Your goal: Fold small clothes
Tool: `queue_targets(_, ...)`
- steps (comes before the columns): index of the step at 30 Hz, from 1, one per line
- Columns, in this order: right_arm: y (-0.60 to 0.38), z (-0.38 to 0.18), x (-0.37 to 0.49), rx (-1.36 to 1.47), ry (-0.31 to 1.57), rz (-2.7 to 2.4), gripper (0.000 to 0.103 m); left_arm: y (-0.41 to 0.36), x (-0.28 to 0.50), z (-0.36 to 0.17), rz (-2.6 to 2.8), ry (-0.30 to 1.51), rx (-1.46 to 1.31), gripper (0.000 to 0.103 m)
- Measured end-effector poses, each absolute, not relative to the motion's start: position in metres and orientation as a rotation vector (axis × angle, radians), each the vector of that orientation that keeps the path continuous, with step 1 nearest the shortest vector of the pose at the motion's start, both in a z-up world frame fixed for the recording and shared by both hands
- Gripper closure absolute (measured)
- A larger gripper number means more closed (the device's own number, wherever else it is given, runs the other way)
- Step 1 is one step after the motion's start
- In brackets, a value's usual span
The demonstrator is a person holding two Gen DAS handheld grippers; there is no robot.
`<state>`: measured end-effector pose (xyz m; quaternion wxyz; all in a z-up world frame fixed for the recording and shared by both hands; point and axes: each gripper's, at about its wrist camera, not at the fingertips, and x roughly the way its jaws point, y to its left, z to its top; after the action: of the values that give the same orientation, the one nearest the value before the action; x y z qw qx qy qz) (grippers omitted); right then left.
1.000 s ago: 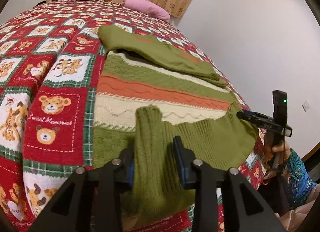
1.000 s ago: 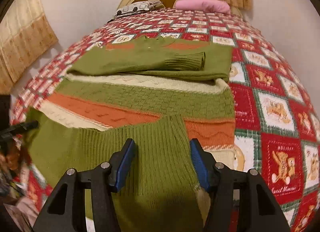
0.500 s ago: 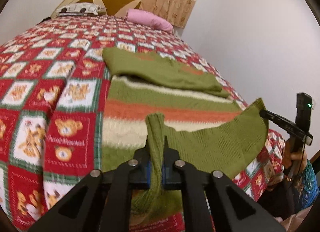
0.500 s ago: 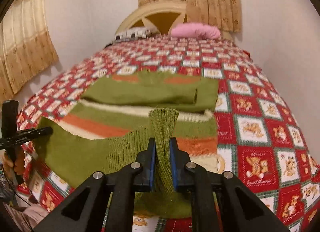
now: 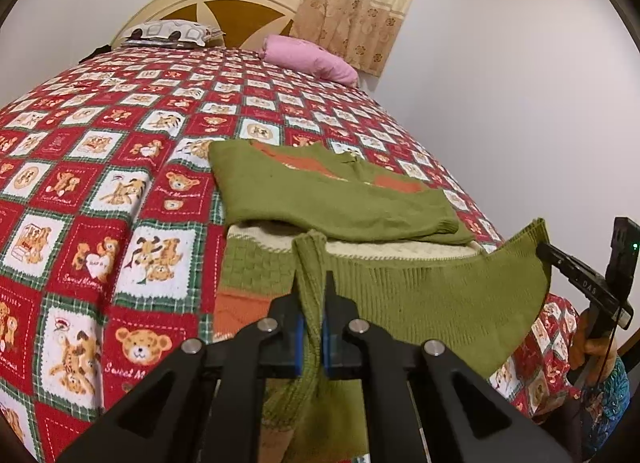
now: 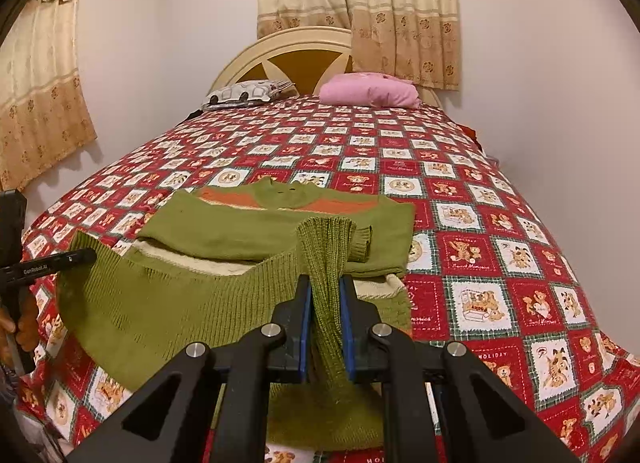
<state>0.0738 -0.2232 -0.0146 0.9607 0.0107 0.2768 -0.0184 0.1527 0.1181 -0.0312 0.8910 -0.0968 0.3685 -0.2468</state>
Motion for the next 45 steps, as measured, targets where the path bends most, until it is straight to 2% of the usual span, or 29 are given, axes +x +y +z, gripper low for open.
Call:
queue_targets(21,-0.242,0.014,0.180,-0.019,0.555,-0.123,0.090,0.106,0.268,-0.010,-0.430,0.798,-0.266,0.097)
queue_targets(45,-0.291,-0.043,0.336,0.035,0.627,-0.234,0.091,0.067,0.413,-0.040,-0.354,0.836,-0.275,0.097)
